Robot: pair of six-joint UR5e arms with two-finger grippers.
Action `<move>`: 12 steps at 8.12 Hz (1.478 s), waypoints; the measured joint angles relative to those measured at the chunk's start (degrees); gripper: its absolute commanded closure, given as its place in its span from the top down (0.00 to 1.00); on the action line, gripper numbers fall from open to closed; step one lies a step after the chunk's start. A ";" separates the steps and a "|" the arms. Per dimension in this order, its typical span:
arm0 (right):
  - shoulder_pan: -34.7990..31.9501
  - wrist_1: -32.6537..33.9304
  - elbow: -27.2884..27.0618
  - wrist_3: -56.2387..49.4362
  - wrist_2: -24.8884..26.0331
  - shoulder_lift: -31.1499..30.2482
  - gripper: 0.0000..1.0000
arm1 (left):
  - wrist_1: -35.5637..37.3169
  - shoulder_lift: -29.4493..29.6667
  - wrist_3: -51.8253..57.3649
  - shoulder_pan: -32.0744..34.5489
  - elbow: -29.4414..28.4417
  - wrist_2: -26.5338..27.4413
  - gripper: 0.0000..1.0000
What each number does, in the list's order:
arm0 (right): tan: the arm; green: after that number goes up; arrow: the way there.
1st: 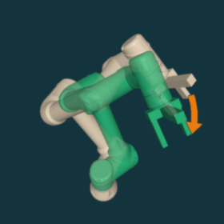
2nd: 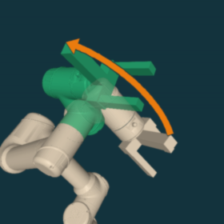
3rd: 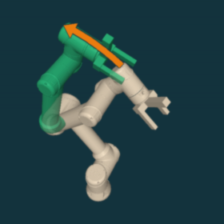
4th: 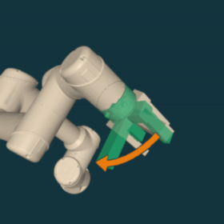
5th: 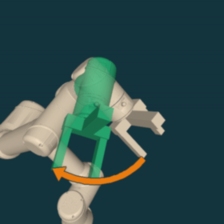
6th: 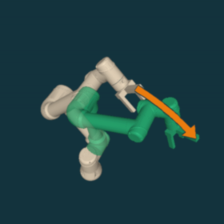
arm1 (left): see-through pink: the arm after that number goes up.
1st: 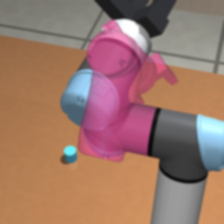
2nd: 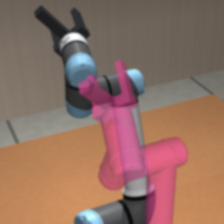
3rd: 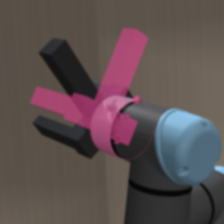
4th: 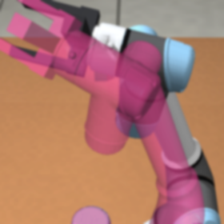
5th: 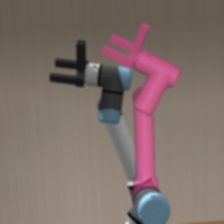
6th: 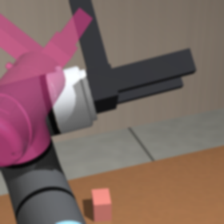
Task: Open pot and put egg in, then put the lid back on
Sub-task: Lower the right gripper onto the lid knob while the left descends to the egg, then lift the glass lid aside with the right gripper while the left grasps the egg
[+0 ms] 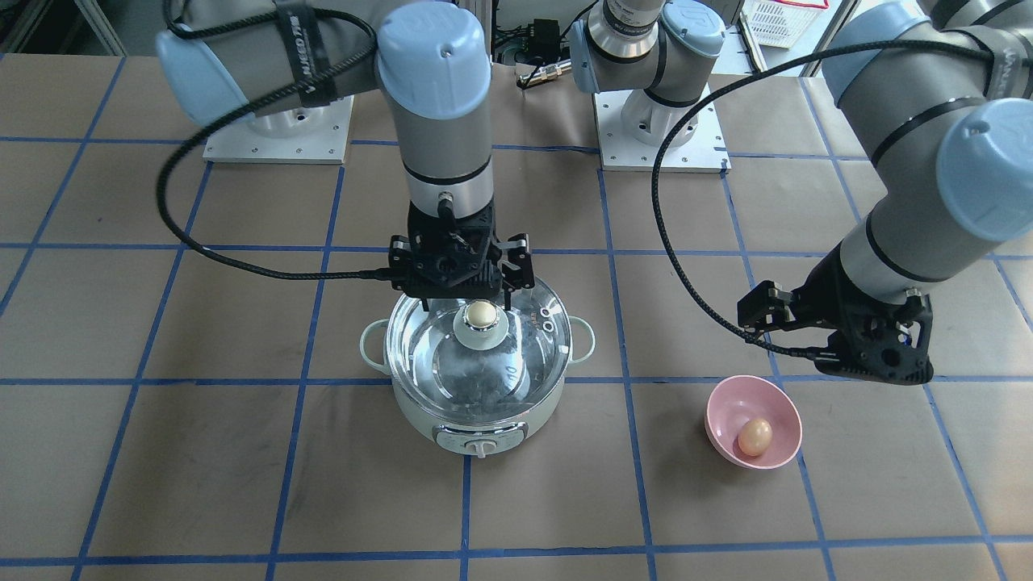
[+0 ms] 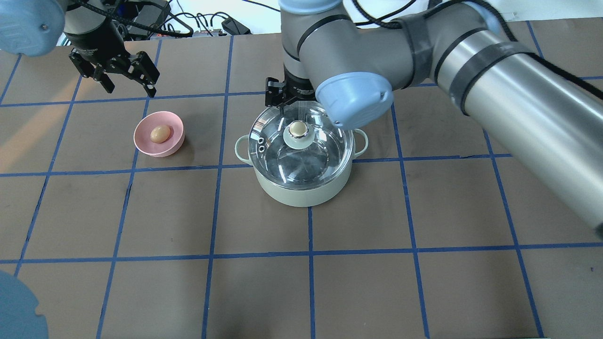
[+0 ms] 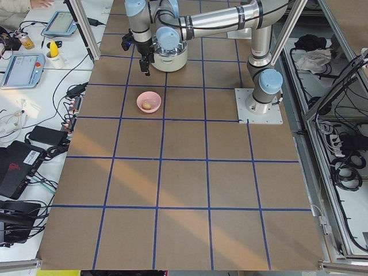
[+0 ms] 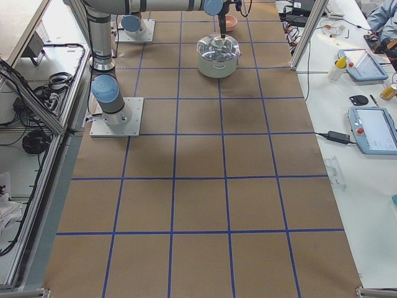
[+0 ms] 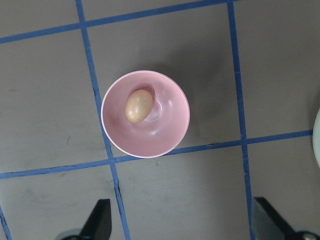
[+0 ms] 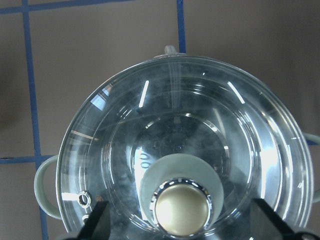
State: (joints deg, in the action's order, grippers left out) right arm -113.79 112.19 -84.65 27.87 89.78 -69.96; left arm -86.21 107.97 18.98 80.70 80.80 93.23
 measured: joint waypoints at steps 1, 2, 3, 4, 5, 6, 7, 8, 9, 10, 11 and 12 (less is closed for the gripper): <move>-0.62 0.80 0.00 1.39 0.11 1.33 1.00 | 0.03 1.43 0.42 -0.03 0.60 -0.03 0.75; -0.86 1.20 -0.04 1.83 0.65 2.08 0.93 | 0.38 3.09 0.65 -0.18 1.07 -0.02 0.75; -0.94 1.35 -0.15 1.76 1.72 2.50 0.77 | 1.61 4.85 1.09 -0.84 1.30 0.00 0.75; -0.96 1.34 -0.30 1.86 2.43 2.69 0.69 | 2.74 6.51 1.69 -2.17 1.30 -0.06 0.71; -0.98 1.23 -0.49 1.82 2.81 2.75 0.57 | 3.35 8.21 1.83 -3.55 1.15 -0.47 0.70; -0.97 1.15 -0.57 1.81 2.87 2.74 0.50 | 4.02 9.72 1.70 -4.40 1.05 -1.39 0.70; -0.94 1.08 -0.59 1.76 2.77 2.67 0.43 | 5.47 11.15 1.14 -4.80 1.15 -2.23 0.66; -0.92 1.00 -0.61 1.56 2.78 2.50 0.31 | 6.89 12.62 0.31 -4.95 1.24 -2.71 0.66; -0.91 0.91 -0.61 1.38 2.79 2.36 0.20 | 7.67 13.66 -0.13 -4.99 1.31 -2.88 0.66; -0.82 0.66 -0.53 1.30 2.58 2.21 0.18 | 7.99 14.24 -0.30 -5.01 1.39 -2.90 0.66; -0.48 0.05 -0.16 1.29 2.29 1.86 0.08 | 8.14 14.57 -0.26 -5.03 1.43 -2.93 0.66; 0.49 -1.74 1.01 1.19 1.48 0.92 0.05 | 8.23 15.01 -0.24 -5.03 1.46 -2.91 0.66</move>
State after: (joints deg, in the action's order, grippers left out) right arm -113.31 110.45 -83.64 29.06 91.26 -69.04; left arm -77.98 122.99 18.74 75.68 82.25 90.32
